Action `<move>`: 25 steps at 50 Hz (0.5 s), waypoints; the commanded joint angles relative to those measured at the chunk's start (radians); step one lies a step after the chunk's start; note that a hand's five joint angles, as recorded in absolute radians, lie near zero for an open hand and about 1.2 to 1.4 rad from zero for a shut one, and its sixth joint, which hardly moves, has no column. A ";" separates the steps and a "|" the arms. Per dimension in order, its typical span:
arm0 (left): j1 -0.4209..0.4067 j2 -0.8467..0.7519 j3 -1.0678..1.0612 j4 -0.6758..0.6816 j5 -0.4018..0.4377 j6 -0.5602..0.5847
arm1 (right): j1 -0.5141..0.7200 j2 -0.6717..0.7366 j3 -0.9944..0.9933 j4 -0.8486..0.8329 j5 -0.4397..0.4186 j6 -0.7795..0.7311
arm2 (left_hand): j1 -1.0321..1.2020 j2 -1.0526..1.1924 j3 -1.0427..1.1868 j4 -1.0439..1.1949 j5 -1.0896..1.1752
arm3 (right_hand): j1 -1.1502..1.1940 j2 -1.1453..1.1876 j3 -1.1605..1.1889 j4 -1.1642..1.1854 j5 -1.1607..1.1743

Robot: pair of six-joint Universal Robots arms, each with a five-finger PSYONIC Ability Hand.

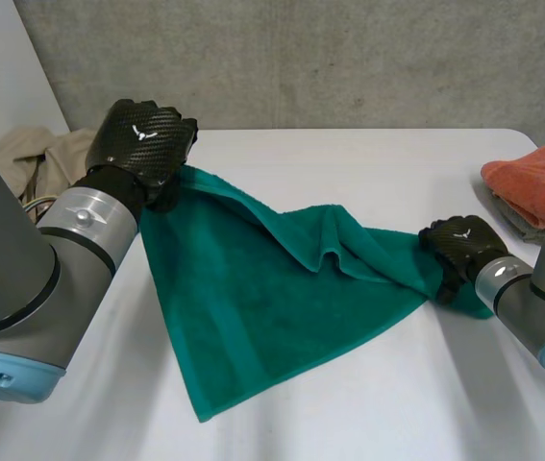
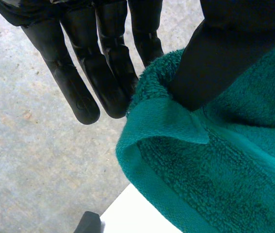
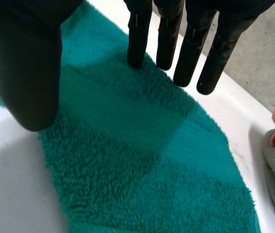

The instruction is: Fold the laundry.

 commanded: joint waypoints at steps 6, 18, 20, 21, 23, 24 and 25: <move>0.004 0.011 0.005 0.001 0.000 0.003 | -0.014 -0.024 0.005 0.022 -0.007 -0.011 | 0.262 0.207 0.210 0.198 0.245 | 0.978 0.921 0.910 0.908 0.928; 0.015 0.112 -0.044 -0.003 0.000 0.001 | -0.157 -0.272 -0.061 0.151 -0.010 -0.238 | 0.262 0.207 0.210 0.198 0.245 | 0.978 0.921 0.910 0.908 0.928; 0.016 0.129 -0.054 -0.003 0.000 0.001 | -0.161 -0.294 -0.111 0.149 -0.004 -0.281 | 0.262 0.207 0.210 0.198 0.245 | 0.978 0.921 0.910 0.908 0.928; 0.016 0.135 -0.061 -0.003 0.001 0.001 | -0.158 -0.295 -0.130 0.148 -0.004 -0.288 | 0.262 0.207 0.210 0.198 0.245 | 0.978 0.921 0.910 0.908 0.928; 0.016 0.150 -0.077 0.000 0.001 0.001 | -0.148 -0.289 -0.185 0.148 -0.011 -0.285 | 0.262 0.207 0.210 0.198 0.245 | 0.978 0.921 0.910 0.908 0.928; 0.016 0.152 -0.084 0.001 0.001 0.001 | -0.141 -0.282 -0.202 0.146 -0.014 -0.285 | 0.262 0.207 0.210 0.198 0.245 | 0.978 0.921 0.910 0.908 0.928; 0.016 0.155 -0.088 0.001 0.001 0.001 | -0.134 -0.265 -0.220 0.143 -0.019 -0.283 | 0.262 0.207 0.210 0.198 0.245 | 0.978 0.921 0.910 0.908 0.928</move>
